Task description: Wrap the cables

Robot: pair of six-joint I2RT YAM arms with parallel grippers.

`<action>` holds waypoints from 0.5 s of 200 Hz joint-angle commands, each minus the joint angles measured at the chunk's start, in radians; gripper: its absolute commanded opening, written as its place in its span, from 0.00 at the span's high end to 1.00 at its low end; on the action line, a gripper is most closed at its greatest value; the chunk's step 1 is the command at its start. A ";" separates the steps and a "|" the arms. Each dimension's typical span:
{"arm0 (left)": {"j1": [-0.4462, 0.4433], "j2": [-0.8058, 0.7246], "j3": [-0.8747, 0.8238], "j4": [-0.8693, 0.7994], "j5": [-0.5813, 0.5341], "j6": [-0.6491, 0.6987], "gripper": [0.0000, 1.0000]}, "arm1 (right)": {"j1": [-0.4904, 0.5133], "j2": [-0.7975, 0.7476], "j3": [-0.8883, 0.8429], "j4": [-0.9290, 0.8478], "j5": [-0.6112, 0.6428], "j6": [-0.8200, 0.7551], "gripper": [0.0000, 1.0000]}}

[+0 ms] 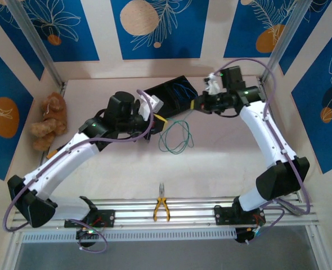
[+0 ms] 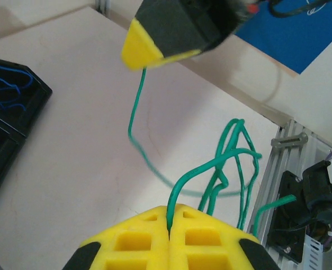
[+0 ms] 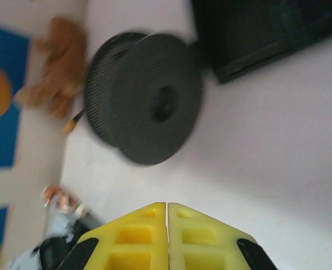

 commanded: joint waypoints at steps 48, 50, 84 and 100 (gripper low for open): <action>-0.007 -0.164 -0.025 0.065 -0.230 -0.004 1.00 | -0.296 -0.046 -0.161 0.020 0.084 0.069 1.00; -0.005 -0.167 -0.024 0.062 -0.240 -0.002 1.00 | -0.302 -0.048 -0.162 0.021 0.079 0.069 1.00; -0.006 -0.133 0.008 -0.033 -0.438 0.069 1.00 | -0.366 -0.081 -0.168 0.049 -0.042 0.072 1.00; -0.007 -0.047 0.090 -0.114 -0.409 0.083 1.00 | -0.356 -0.088 -0.171 0.099 -0.188 0.069 0.85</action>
